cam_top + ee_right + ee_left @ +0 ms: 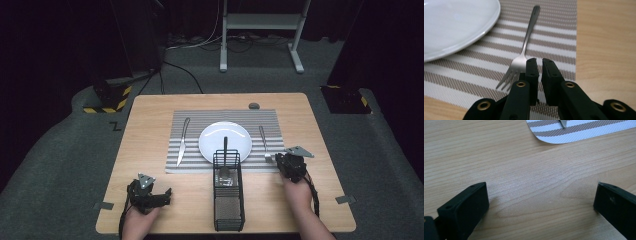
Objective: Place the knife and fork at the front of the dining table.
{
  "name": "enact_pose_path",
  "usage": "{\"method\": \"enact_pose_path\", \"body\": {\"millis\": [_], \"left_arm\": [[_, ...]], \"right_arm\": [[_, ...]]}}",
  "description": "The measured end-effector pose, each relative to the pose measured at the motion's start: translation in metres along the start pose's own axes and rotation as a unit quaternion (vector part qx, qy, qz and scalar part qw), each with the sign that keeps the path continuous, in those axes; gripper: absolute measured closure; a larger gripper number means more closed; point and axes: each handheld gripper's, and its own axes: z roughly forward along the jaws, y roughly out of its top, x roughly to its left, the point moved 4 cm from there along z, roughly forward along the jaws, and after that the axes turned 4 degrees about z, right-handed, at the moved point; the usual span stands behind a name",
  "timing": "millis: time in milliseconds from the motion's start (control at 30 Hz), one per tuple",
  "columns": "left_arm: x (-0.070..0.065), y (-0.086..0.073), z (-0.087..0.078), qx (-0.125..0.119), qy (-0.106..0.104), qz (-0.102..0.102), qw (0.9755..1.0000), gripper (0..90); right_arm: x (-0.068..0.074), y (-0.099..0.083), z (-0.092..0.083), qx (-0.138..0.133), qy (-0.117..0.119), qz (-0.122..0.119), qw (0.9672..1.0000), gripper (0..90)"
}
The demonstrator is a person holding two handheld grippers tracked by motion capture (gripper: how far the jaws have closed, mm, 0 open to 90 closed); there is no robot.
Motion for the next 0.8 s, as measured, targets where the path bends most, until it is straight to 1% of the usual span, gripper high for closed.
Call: {"method": "enact_pose_path", "body": {"millis": [67,133,200,267,333,367,400,433,467,500,533,567,600,667,733,767,800], "left_arm": [[0.0,0.0,0.0,0.0,0.0,0.0,1.0,0.0],[0.0,0.0,0.0,-0.001,-0.001,0.0,1.0,0.0],[0.0,0.0,0.0,-0.001,-0.001,-0.001,1.0,0.0],[0.0,0.0,0.0,-0.001,-0.001,-0.001,1.0,0.0],[0.0,0.0,0.0,0.0,-0.002,0.0,1.0,0.0],[0.0,0.0,0.0,0.0,-0.002,0.001,1.0,0.0],[0.0,0.0,0.0,0.001,-0.002,0.002,1.0,0.0],[0.0,0.0,0.0,0.0,-0.002,0.001,1.0,0.0],[0.0,0.0,0.0,0.001,-0.002,0.002,1.0,0.0],[0.0,0.0,0.0,0.001,-0.002,0.002,1.0,0.0],[0.0,0.0,0.0,0.0,-0.002,0.001,1.0,0.0],[0.0,0.0,0.0,0.0,-0.002,0.001,1.0,0.0],[0.0,0.0,0.0,0.0,-0.002,0.001,1.0,0.0],[0.0,0.0,0.0,0.001,-0.002,0.002,1.0,0.0],[0.0,0.0,0.0,0.001,-0.002,0.002,1.0,0.0],[0.0,0.0,0.0,0.001,-0.002,0.003,1.0,0.0],[0.0,0.0,0.0,0.001,-0.002,0.002,1.0,0.0]], "right_arm": [[0.001,-0.004,0.001,0.014,0.002,0.002,0.9999,83.5],[0.004,-0.009,0.003,0.025,0.008,0.001,0.9996,83.9],[0.009,-0.011,0.004,0.029,0.013,-0.003,0.9995,83.6],[0.012,-0.012,0.004,0.024,0.009,-0.006,0.9996,82.0],[0.013,-0.009,0.0,0.008,0.009,-0.007,0.9999,79.5],[0.014,-0.008,-0.003,-0.002,0.014,-0.009,0.9999,77.6],[0.016,-0.005,-0.008,-0.015,0.017,-0.01,0.9997,73.7],[0.019,-0.002,-0.013,-0.031,0.022,-0.016,0.9991,69.1],[0.023,0.001,-0.019,-0.052,0.03,-0.015,0.9981,67.7],[0.027,0.005,-0.028,-0.077,0.035,-0.016,0.9963,66.6],[0.03,0.008,-0.034,-0.094,0.04,-0.016,0.9947,64.3],[0.034,0.011,-0.04,-0.116,0.05,-0.012,0.9919,62.9],[0.038,0.013,-0.047,-0.133,0.058,-0.009,0.9894,61.8],[0.046,0.018,-0.057,-0.158,0.073,-0.005,0.9847,59.0],[0.055,0.024,-0.067,-0.183,0.092,-0.002,0.9788,57.5],[0.064,0.03,-0.073,-0.197,0.108,-0.001,0.9744,56.7],[0.069,0.033,-0.076,-0.204,0.117,-0.002,0.972,56.1]]}}
